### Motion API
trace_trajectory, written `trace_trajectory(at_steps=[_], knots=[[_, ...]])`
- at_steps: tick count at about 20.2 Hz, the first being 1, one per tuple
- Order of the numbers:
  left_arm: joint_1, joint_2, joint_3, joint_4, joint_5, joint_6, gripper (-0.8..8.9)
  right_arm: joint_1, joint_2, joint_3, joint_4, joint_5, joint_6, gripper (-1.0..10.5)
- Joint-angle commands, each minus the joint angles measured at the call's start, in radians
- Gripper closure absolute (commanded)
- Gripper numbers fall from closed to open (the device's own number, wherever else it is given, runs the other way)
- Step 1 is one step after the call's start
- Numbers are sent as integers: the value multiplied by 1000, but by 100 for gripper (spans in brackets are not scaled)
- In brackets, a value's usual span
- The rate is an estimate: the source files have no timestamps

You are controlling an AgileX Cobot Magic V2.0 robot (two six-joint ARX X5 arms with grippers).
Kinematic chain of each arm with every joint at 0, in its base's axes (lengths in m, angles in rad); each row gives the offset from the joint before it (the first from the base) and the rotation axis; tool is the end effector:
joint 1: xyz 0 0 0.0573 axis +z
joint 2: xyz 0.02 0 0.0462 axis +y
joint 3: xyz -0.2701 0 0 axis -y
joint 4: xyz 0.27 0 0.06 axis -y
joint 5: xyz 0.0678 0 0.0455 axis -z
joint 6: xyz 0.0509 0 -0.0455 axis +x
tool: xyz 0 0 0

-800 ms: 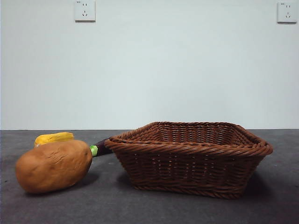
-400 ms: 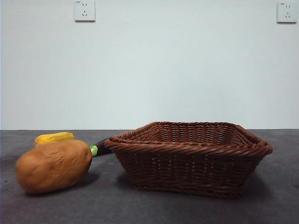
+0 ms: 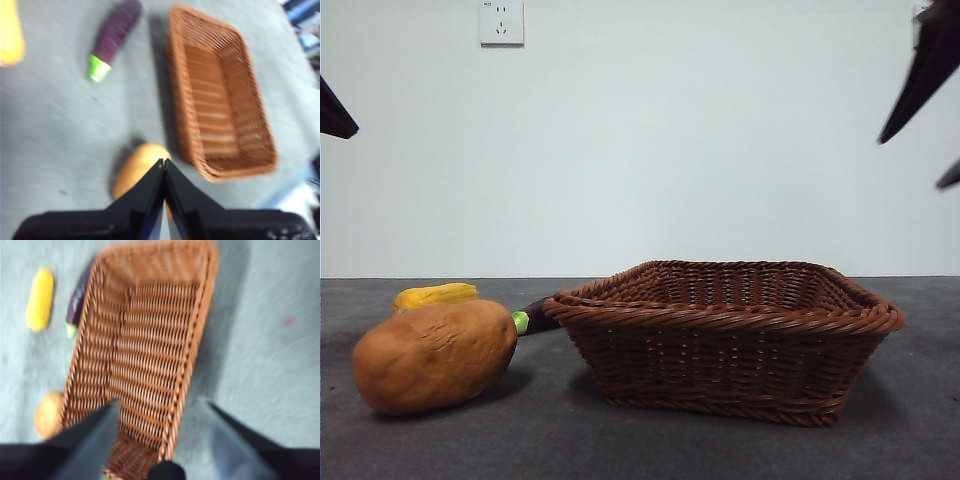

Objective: Help me put the vegetables on the table into the basket

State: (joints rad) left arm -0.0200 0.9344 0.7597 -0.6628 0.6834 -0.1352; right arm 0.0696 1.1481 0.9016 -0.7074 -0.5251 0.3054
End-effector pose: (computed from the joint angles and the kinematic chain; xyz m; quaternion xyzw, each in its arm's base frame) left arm 0.2069 -0.0363 0.2532 -0.1900 0.4048 -0.2880 0.8468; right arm 0.2480 0.0429 0.2509 0.2316 0.4816 0.1892 0.8238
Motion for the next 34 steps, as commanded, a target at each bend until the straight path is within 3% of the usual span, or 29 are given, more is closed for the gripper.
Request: trace_trajectory(at_steps=[1, 3, 8, 13, 15, 18, 29, 34], knots=[[-2, 21, 2, -4, 37, 1, 818, 28, 101, 33, -25, -6, -22, 278], [-2, 34, 2, -4, 50, 2, 818, 74, 193, 61, -27, 13, -20, 284], [-2, 45, 2, -4, 50, 14, 818, 182, 380, 135, -26, 177, -2, 287], [-1, 46, 2, -3, 50, 39, 818, 193, 502, 142, 25, 179, 10, 298], [-1, 46, 2, -2, 49, 43, 818, 193, 530, 142, 46, 177, 10, 478], [-1, 49, 2, -2, 49, 56, 818, 193, 531, 142, 72, 169, 18, 954], [-1, 51, 2, 2, 43, 65, 818, 192, 546, 142, 79, 138, 16, 958], [-1, 167, 169, -154, -193, 100, 818, 182, 371, 144, 7, 133, -2, 957]])
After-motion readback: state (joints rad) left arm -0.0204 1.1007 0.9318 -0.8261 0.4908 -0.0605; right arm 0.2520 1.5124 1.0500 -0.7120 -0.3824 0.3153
